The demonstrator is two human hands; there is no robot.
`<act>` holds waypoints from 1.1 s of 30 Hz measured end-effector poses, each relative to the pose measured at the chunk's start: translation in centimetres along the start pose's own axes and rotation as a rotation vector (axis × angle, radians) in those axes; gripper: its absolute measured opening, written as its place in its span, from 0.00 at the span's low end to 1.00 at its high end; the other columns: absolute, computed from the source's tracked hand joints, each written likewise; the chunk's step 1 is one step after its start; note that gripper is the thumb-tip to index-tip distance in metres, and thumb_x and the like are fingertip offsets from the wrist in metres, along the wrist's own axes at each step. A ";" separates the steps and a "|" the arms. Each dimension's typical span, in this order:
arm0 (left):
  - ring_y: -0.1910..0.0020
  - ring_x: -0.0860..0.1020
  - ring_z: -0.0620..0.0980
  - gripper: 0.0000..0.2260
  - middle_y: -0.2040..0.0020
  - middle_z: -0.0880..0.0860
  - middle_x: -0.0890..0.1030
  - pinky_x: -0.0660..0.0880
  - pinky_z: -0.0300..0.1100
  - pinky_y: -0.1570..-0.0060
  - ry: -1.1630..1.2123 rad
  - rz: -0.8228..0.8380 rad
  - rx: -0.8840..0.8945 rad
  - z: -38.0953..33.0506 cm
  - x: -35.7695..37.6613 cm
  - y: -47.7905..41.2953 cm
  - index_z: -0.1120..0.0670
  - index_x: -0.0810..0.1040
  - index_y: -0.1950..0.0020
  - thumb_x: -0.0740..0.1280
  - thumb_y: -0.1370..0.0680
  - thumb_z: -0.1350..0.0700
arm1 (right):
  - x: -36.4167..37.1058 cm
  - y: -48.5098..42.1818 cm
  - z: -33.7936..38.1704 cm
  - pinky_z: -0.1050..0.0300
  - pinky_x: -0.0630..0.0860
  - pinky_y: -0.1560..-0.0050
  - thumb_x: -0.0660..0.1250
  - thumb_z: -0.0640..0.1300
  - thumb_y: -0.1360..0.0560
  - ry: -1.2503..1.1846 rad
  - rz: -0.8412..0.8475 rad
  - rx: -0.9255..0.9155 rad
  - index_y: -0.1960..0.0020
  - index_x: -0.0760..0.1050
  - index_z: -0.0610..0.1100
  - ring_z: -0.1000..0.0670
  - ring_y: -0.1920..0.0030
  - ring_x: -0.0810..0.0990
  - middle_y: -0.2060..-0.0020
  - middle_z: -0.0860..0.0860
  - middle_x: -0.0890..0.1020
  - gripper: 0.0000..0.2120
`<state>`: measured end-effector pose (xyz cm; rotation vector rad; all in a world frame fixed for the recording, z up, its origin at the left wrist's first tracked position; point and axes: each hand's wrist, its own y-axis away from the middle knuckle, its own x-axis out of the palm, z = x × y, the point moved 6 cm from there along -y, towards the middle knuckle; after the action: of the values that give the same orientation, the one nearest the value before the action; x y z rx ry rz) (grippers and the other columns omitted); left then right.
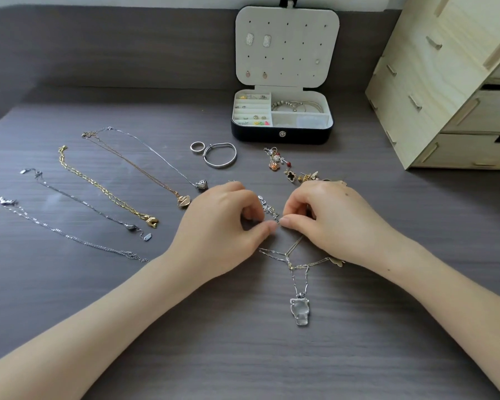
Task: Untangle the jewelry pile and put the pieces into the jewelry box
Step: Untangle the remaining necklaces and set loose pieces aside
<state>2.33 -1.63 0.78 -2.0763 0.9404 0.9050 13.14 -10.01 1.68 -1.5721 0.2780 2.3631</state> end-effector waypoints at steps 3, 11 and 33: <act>0.64 0.69 0.44 0.07 0.63 0.45 0.73 0.63 0.29 0.65 -0.021 0.032 -0.009 -0.3 0.6 -0.4 0.50 0.78 0.62 0.74 0.30 0.51 | 0.2 0.1 -0.1 0.60 0.63 0.55 0.65 0.48 0.24 -0.020 0.011 -0.005 0.59 0.72 0.52 0.56 0.56 0.69 0.60 0.57 0.73 0.06; 0.61 0.69 0.46 0.03 0.62 0.46 0.73 0.62 0.37 0.61 -0.061 0.037 0.001 -0.7 0.8 -0.6 0.52 0.79 0.61 0.71 0.28 0.55 | -1.0 0.0 -1.2 0.68 0.68 0.65 0.62 0.41 0.21 -0.588 -0.035 0.080 0.61 0.73 0.47 0.59 0.66 0.73 0.66 0.55 0.81 0.10; 0.62 0.72 0.56 0.04 0.60 0.53 0.75 0.62 0.41 0.61 -0.222 -0.129 -0.010 0.6 -0.5 0.0 0.58 0.73 0.56 0.62 0.27 0.58 | -1.4 0.4 -1.9 0.70 0.70 0.65 0.67 0.38 0.25 -0.652 -0.150 0.058 0.60 0.75 0.44 0.55 0.63 0.80 0.61 0.49 0.83 0.06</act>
<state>1.93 -0.98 0.88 -1.9711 0.6791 1.0468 15.14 -11.12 2.28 -0.6982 0.0771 2.5559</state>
